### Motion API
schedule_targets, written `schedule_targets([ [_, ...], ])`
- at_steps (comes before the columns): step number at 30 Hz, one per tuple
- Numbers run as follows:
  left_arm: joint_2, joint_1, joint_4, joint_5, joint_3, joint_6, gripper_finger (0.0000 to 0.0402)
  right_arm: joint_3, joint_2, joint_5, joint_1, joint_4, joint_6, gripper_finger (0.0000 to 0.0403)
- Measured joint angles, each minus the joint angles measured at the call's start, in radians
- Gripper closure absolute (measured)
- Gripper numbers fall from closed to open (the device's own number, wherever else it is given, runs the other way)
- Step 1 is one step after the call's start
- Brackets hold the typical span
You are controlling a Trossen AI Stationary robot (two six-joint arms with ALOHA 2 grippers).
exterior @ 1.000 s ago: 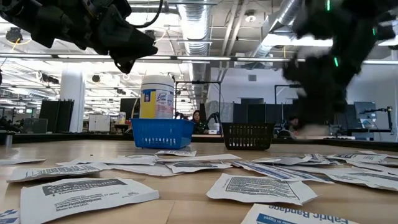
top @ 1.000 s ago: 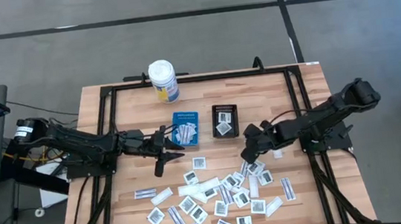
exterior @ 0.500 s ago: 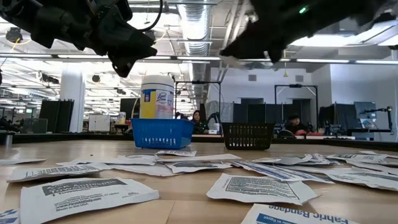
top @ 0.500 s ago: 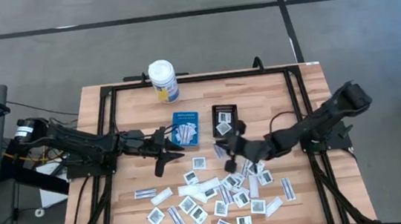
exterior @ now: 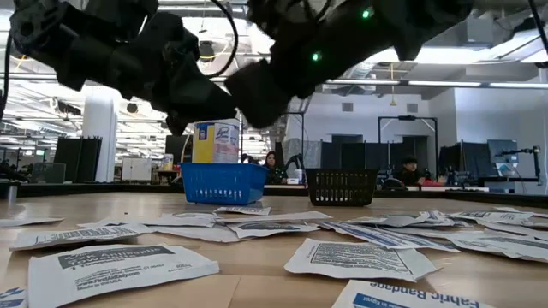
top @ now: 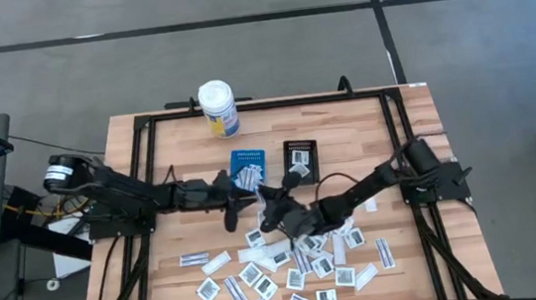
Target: Pick & Place First Aid Supplies
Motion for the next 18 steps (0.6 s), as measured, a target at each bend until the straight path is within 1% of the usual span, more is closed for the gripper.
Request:
schedule_targets([
  [4,0.045,0.000,0.035,-0.019,0.000,-0.029,0.0295,0.038,0.013,0.001,0.005,-0.025,0.012,0.0399],
  [9,0.079,0.000,0.043,-0.037,0.000,-0.033,0.0295,0.039,-0.006,-0.011,0.004,-0.031,0.104,0.0399],
  [13,0.082,-0.001,0.057,-0.037,0.000,-0.033,0.0295,0.039,-0.007,-0.016,0.003,-0.034,0.102,0.0399],
  [18,0.082,-0.001,0.061,-0.035,0.000,-0.016,0.0302,0.039,-0.007,-0.063,-0.005,-0.028,0.105,0.0399],
])
